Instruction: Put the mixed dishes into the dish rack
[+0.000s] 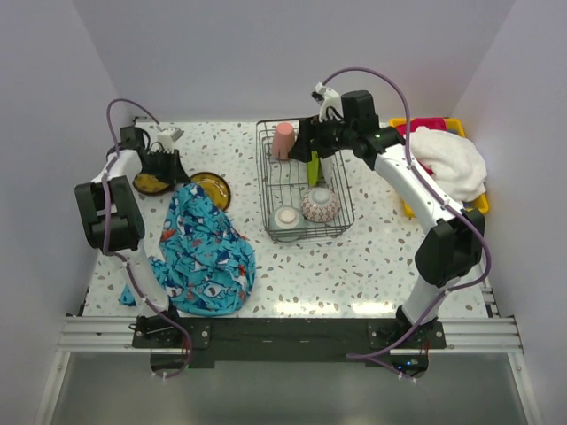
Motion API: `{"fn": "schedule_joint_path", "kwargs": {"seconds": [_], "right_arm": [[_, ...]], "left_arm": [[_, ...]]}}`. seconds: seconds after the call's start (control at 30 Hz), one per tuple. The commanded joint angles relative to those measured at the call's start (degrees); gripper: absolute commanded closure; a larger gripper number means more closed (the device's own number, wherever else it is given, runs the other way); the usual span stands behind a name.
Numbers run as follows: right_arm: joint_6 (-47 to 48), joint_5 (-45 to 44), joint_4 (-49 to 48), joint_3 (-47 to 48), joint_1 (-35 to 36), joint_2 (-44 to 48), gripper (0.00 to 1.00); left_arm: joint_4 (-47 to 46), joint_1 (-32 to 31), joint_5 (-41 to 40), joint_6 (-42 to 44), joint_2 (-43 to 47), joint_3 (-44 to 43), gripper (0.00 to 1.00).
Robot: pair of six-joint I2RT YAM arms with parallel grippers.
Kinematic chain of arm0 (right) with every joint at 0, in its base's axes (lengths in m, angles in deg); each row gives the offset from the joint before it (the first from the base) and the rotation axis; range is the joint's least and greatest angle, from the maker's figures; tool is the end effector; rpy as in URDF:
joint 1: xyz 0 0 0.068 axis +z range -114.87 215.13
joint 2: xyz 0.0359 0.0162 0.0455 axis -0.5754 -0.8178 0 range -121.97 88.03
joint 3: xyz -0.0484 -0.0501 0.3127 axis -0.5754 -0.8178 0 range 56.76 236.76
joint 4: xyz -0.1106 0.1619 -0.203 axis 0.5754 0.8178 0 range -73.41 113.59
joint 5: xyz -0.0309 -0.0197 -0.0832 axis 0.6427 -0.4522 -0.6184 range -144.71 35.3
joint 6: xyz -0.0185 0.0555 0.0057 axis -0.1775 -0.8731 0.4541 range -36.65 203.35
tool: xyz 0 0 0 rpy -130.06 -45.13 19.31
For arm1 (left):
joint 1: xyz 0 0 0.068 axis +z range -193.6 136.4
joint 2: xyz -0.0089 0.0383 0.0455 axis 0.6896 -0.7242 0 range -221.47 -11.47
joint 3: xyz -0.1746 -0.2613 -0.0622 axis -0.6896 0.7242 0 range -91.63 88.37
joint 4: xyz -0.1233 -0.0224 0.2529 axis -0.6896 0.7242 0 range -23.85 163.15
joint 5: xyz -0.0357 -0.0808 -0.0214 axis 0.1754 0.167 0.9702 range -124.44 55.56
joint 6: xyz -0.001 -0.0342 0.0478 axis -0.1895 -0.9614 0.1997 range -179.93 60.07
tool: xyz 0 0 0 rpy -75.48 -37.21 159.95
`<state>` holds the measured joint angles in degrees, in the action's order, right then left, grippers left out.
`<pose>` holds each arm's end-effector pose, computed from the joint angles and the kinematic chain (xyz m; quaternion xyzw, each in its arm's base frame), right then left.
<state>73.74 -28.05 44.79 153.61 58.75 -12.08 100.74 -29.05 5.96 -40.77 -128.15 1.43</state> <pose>0.3961 0.1940 0.4077 -0.2154 0.8287 0.3287 0.3985 0.4602 0.0909 0.2167 0.1134 0.9112 -0.2618 0.2971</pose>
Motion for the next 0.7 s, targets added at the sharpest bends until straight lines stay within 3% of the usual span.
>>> {"fn": "schedule_joint_path", "kwargs": {"seconds": [0.0, 0.37, 0.53, 0.67], "right_arm": [[-0.06, 6.2, -4.47, 3.77, 0.2, -1.48, 0.23], [-3.31, 10.42, -9.3, 4.57, 2.74, -4.56, 0.23], [-13.39, 14.91, -18.78, 3.95, 4.15, -7.19, 0.23], [-13.77, 14.48, -19.15, 6.5, 6.0, -9.74, 0.22]], "left_arm": [[-4.78, -0.04, 7.14, 2.11, 8.56, -4.55, 0.99], [-8.66, -1.54, 16.54, -2.01, 16.31, -7.11, 1.0], [-7.61, -2.85, 19.8, -2.81, 19.65, -7.19, 1.0], [-4.45, -4.0, 23.92, -3.34, 20.62, -6.85, 1.0]]}}
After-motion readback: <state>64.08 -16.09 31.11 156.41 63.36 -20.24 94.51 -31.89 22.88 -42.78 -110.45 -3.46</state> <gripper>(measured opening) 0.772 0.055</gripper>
